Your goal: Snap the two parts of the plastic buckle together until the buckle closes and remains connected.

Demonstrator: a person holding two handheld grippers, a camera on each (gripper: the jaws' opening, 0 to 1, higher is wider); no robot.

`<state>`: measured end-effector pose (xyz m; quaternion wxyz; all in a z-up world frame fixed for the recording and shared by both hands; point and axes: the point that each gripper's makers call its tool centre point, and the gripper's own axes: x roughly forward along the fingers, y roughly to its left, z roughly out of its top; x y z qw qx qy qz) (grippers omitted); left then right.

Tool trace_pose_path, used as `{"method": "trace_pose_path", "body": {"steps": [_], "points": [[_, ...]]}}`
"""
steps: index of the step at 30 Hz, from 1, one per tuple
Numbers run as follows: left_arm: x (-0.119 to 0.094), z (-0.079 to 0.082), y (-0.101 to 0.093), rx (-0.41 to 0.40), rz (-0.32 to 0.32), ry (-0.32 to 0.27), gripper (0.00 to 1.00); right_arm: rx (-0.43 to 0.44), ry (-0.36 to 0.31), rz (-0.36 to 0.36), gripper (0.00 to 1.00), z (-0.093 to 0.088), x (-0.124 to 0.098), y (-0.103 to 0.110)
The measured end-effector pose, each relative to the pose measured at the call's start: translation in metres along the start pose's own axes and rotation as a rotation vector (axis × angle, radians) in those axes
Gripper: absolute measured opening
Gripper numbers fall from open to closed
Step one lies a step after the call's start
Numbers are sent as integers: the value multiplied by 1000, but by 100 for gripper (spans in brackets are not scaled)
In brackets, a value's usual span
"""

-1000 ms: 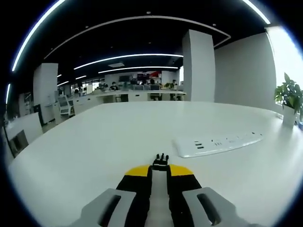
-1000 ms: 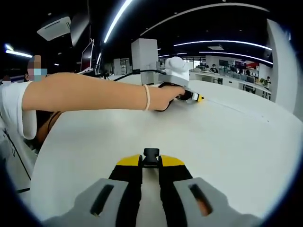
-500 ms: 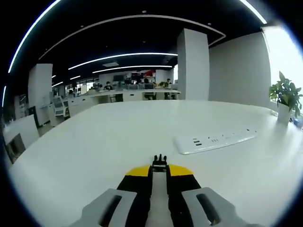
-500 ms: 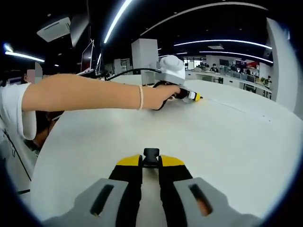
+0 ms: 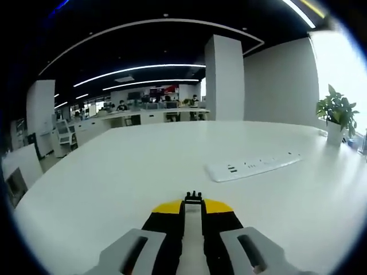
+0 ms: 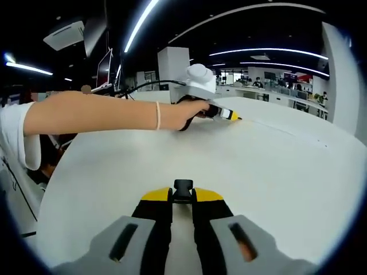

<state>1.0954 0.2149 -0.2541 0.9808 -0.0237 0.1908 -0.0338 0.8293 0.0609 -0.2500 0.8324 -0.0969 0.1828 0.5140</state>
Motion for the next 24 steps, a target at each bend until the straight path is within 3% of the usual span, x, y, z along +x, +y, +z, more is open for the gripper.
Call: {"method": "trace_pose_path", "body": {"steps": [5,9,13,24], "points": [[-8,-5,-7,9,-64,6,10,-3,-2,5,12,0,2,4],[-12,0,-11,16,-111,-4,10,2,-2,16,12,0,6,7],[-19,1,-20,84,-176,2,10,-5,0,25,12,0,8,11],[-45,-16,-18,115,-232,25,10,-13,2,34,12,0,12,20]]}}
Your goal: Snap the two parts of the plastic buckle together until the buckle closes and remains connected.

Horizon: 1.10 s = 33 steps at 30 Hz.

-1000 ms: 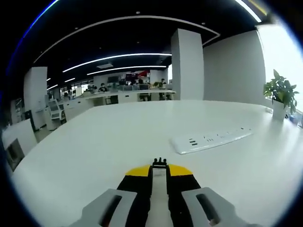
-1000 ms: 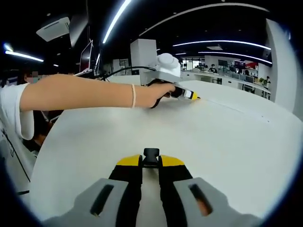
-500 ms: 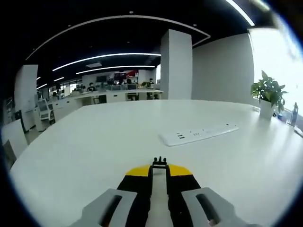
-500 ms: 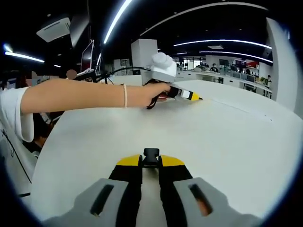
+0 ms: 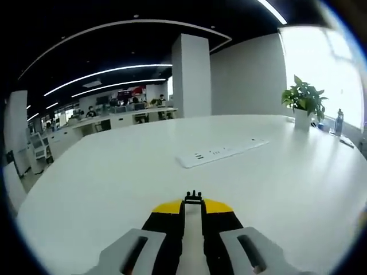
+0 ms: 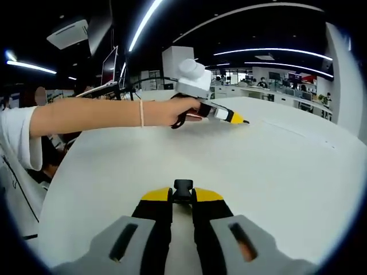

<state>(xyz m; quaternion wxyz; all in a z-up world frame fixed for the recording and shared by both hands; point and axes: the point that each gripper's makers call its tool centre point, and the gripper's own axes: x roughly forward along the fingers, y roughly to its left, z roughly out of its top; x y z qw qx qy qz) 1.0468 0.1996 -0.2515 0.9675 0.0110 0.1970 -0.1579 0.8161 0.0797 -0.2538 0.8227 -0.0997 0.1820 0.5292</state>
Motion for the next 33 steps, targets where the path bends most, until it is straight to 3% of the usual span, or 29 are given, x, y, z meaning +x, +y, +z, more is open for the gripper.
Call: {"method": "trace_pose_path", "body": {"steps": [2,13,24,33], "points": [[-6,-5,-7,-35,-44,-1,10,-2,2,-2,12,0,1,1],[-29,-18,-11,-21,-85,4,10,-12,-5,-4,12,4,3,8],[-54,-33,-25,23,-135,39,10,-34,-14,1,12,7,0,17],[-83,-38,-38,48,-203,25,10,-45,-27,10,12,8,-2,28]]}}
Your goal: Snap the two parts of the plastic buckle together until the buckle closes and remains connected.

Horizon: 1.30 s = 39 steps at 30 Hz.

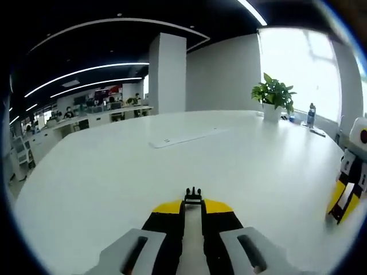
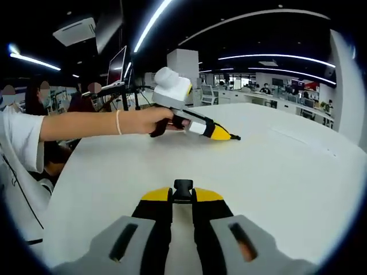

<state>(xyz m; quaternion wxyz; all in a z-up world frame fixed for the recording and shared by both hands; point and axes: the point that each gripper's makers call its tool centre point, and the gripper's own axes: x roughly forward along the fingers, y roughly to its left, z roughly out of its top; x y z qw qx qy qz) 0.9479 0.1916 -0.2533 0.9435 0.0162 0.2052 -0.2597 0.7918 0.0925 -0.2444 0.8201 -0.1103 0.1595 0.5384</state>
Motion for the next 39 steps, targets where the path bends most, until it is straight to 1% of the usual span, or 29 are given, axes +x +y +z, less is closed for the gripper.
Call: {"method": "trace_pose_path", "body": {"steps": [3,5,10,14,18,20,25,28,32,34,35,38,39], "points": [[-10,-4,-9,8,-33,2,10,-5,-3,5,12,1,-1,4],[-21,-11,-17,29,-54,11,10,-13,-4,12,12,2,-1,8],[-43,-21,-32,25,-114,3,10,-29,-4,31,12,4,0,17],[-55,-29,-37,53,-129,12,10,-43,3,48,12,3,3,22],[-67,-30,-46,38,-181,4,10,-49,12,74,12,2,5,28],[-72,-31,-51,43,-203,-1,10,-54,15,82,12,1,5,30],[-83,-35,-67,80,-277,2,10,-65,23,104,12,-2,5,34],[-87,-41,-72,96,-297,15,10,-81,45,114,12,-7,2,34],[-91,-44,-77,101,-334,12,10,-86,57,120,12,-10,0,33],[-92,-45,-81,106,-362,15,10,-92,58,127,12,-11,-1,34],[-94,-45,-84,105,-390,13,10,-97,56,130,12,-11,-1,34],[-97,-45,-90,103,-436,2,10,-89,50,147,12,-11,-1,36],[-98,-44,-90,93,-442,-3,10,-87,51,148,12,-12,-1,34]]}}
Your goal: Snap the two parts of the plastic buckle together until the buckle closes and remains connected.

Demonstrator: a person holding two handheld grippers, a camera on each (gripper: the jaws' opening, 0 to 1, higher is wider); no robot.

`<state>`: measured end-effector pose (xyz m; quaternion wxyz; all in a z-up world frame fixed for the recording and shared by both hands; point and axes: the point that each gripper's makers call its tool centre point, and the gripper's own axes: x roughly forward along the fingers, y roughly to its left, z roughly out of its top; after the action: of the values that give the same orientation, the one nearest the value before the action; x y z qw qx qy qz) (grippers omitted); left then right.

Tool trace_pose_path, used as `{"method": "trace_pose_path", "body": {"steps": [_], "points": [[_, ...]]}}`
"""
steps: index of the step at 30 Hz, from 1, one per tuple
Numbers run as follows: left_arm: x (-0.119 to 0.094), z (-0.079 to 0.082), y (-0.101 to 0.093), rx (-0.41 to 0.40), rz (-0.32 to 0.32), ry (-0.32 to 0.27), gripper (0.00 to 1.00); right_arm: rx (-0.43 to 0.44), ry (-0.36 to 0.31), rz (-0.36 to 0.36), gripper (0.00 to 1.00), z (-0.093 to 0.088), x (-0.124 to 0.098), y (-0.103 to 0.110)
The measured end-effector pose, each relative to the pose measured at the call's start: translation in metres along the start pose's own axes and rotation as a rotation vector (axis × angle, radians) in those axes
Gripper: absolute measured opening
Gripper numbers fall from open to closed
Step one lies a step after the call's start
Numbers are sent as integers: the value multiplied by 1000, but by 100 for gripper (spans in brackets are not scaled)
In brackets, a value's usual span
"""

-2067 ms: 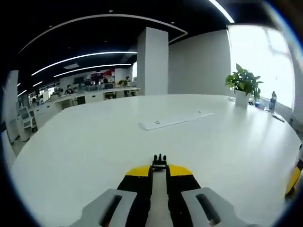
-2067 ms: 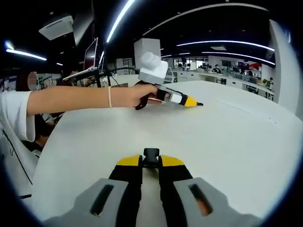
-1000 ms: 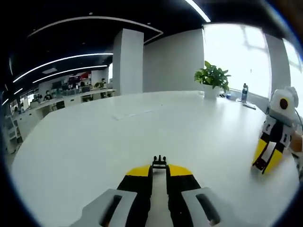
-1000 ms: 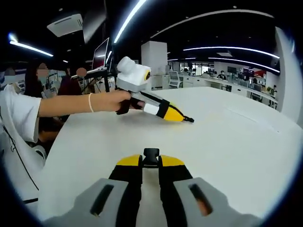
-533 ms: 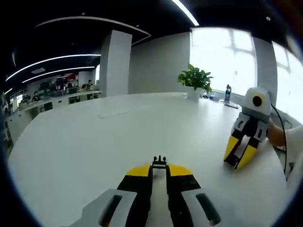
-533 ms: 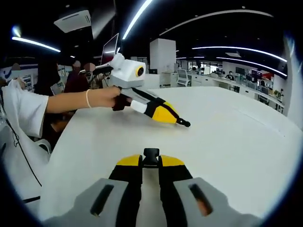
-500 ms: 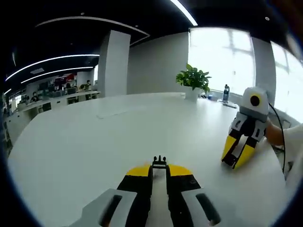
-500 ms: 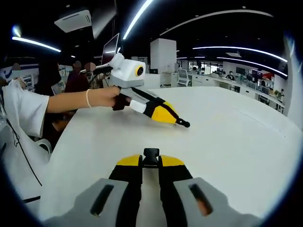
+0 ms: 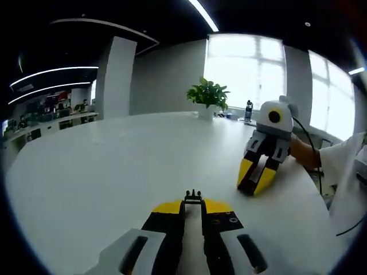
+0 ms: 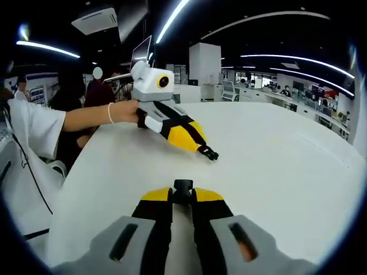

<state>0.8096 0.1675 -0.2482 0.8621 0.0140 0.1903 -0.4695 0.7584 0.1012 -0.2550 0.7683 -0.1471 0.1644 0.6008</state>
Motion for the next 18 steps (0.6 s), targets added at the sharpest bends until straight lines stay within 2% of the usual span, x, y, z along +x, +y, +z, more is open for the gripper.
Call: {"method": "trace_pose_path", "body": {"steps": [7,15,18], "points": [[-4,1,-13,-4,-50,-16,10,-22,-6,12,12,7,-5,0],[-2,-12,-26,51,-91,46,10,-2,19,35,12,-1,-2,-5],[-3,-16,-34,76,-135,63,10,-13,28,64,12,-1,-1,-5]]}}
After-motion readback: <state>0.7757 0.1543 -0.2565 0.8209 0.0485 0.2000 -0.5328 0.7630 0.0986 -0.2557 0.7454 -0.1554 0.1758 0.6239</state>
